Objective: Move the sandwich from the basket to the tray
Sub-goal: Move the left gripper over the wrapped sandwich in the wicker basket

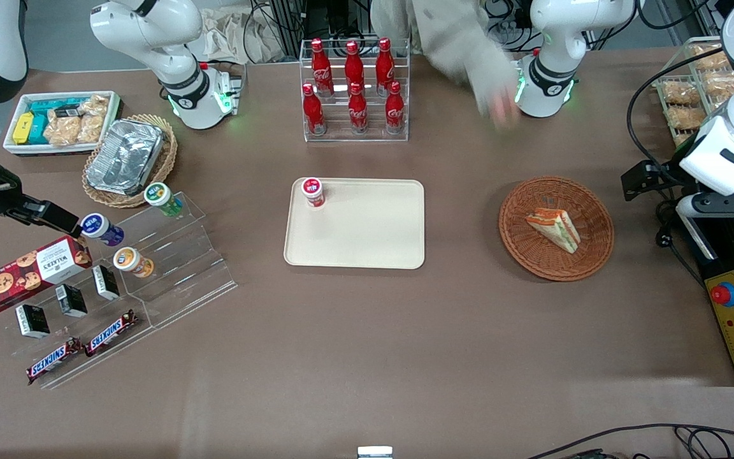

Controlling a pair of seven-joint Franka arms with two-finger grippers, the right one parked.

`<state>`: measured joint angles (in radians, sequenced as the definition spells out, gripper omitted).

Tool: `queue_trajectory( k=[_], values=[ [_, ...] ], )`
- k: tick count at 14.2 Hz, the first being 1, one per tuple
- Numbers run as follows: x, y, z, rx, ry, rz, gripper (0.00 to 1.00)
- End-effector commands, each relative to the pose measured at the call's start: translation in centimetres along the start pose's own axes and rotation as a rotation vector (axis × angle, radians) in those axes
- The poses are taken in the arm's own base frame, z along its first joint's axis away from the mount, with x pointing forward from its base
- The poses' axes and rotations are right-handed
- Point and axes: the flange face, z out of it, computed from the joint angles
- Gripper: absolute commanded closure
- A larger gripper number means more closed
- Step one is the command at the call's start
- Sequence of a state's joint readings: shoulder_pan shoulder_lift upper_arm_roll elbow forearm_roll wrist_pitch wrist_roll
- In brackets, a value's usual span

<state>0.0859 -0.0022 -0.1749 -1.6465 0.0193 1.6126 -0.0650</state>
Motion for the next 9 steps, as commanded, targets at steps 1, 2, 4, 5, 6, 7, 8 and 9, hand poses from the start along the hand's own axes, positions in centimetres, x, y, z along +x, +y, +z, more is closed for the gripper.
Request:
queue_trajectory(
  k=[1, 2, 4, 5, 6, 7, 8, 9],
  values=[
    [-0.11, 0.07, -0.24, 0.016, -0.005, -0.011, 0.01],
    [-0.11, 0.07, -0.24, 0.016, -0.005, -0.011, 0.01],
    [-0.03, 0.23, -0.08, 0.016, -0.008, -0.01, 0.01],
    [-0.05, 0.23, -0.06, 0.016, -0.01, -0.014, 0.01],
    [-0.09, 0.27, -0.15, 0.021, -0.008, -0.031, 0.01],
    [-0.23, 0.21, -0.25, 0.02, -0.006, -0.049, 0.01],
    [-0.32, 0.23, -0.16, 0.02, -0.011, -0.057, 0.01],
    [-0.54, 0.22, 0.52, 0.024, -0.03, -0.074, 0.0]
  ],
)
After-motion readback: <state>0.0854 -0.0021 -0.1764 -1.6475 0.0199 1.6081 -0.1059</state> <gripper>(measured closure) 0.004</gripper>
